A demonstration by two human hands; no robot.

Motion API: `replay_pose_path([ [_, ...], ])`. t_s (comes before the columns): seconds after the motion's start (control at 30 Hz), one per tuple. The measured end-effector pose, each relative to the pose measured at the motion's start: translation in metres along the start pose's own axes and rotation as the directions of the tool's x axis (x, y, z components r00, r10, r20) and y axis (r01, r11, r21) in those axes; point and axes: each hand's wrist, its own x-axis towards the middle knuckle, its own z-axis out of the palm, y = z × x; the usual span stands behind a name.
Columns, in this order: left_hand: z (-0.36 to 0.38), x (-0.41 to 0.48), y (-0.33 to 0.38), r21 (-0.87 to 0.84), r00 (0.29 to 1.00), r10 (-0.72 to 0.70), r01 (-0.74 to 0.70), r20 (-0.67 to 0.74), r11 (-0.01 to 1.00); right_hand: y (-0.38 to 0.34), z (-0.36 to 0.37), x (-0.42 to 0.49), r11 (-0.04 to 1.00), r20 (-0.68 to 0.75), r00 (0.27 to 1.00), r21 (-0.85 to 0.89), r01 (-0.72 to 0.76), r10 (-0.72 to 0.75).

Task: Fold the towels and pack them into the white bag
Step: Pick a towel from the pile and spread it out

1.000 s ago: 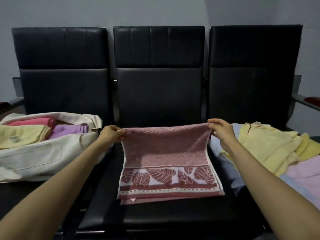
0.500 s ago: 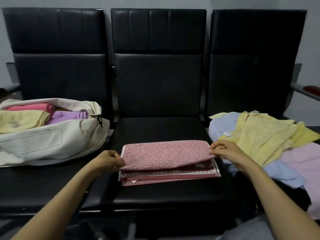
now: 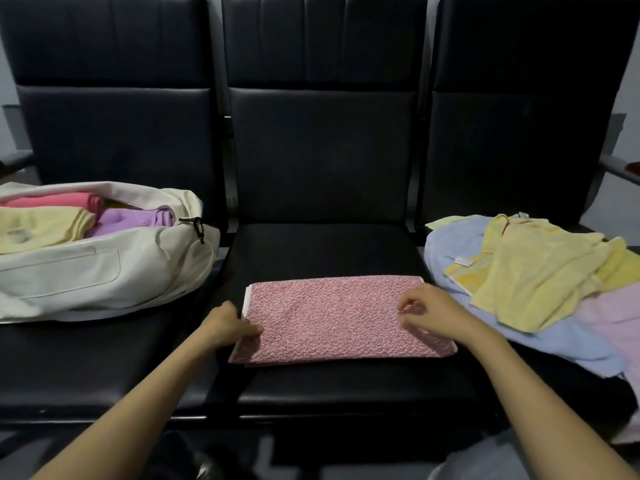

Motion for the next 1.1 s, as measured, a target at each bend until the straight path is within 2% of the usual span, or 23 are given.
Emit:
replay_pose_path([
  [0.1,0.005,0.004,0.007,-0.118,0.998,-0.033,0.039,0.054,0.992,-0.02,0.013,0.006,0.989,0.212,0.974,-0.106,0.102,-0.078],
  [0.17,0.005,0.005,0.014,-0.281,0.994,-0.047,0.074,0.102,0.957,-0.031,0.02,0.01,0.981,0.264,0.96,-0.137,0.134,-0.094],
  [0.27,-0.002,0.001,0.022,-0.518,0.98,-0.036,0.135,0.198,0.845,-0.04,0.031,0.014,0.964,0.326,0.94,-0.2,0.175,-0.103],
  [0.43,-0.036,-0.008,0.018,-0.728,0.95,0.048,0.205,0.31,0.654,-0.059,0.051,0.02,0.946,0.307,0.942,-0.24,0.219,-0.14],
  [0.5,-0.047,-0.016,0.021,-0.817,0.94,0.14,0.19,0.311,0.544,-0.071,0.065,0.021,0.945,0.271,0.948,-0.23,0.233,-0.168],
  [0.57,-0.05,-0.024,0.03,-0.902,0.924,0.243,0.188,0.296,0.388,-0.08,0.076,0.022,0.948,0.259,0.946,-0.2,0.249,-0.194],
  [0.63,-0.045,-0.027,0.043,-0.939,0.912,0.332,0.132,0.24,0.318,-0.086,0.077,0.025,0.956,0.254,0.94,-0.125,0.267,-0.229],
  [0.7,-0.034,-0.03,0.062,-0.932,0.906,0.373,0.058,0.2,0.358,-0.085,0.068,0.032,0.972,0.181,0.956,0.008,0.233,-0.23],
  [0.8,-0.005,-0.037,0.1,-0.882,0.896,0.406,-0.037,0.18,0.471,-0.076,0.044,0.038,0.984,0.061,0.995,0.17,0.062,-0.073],
  [0.93,0.041,-0.039,0.134,-0.784,0.851,0.481,-0.145,0.213,0.603,-0.054,0.034,0.04,0.954,0.155,0.981,0.254,-0.157,0.12],
  [1.0,0.061,-0.04,0.142,-0.758,0.813,0.526,-0.174,0.25,0.629,-0.048,0.035,0.041,0.847,0.168,0.96,0.454,-0.275,0.222],
  [1.07,0.074,-0.041,0.148,-0.791,0.798,0.539,-0.135,0.27,0.596,-0.048,0.032,0.04,0.601,0.222,0.921,0.705,-0.378,0.319],
  [1.1,0.076,-0.041,0.151,-0.826,0.805,0.52,-0.067,0.287,0.56,-0.048,0.028,0.041,0.479,0.25,0.893,0.772,-0.417,0.375],
])
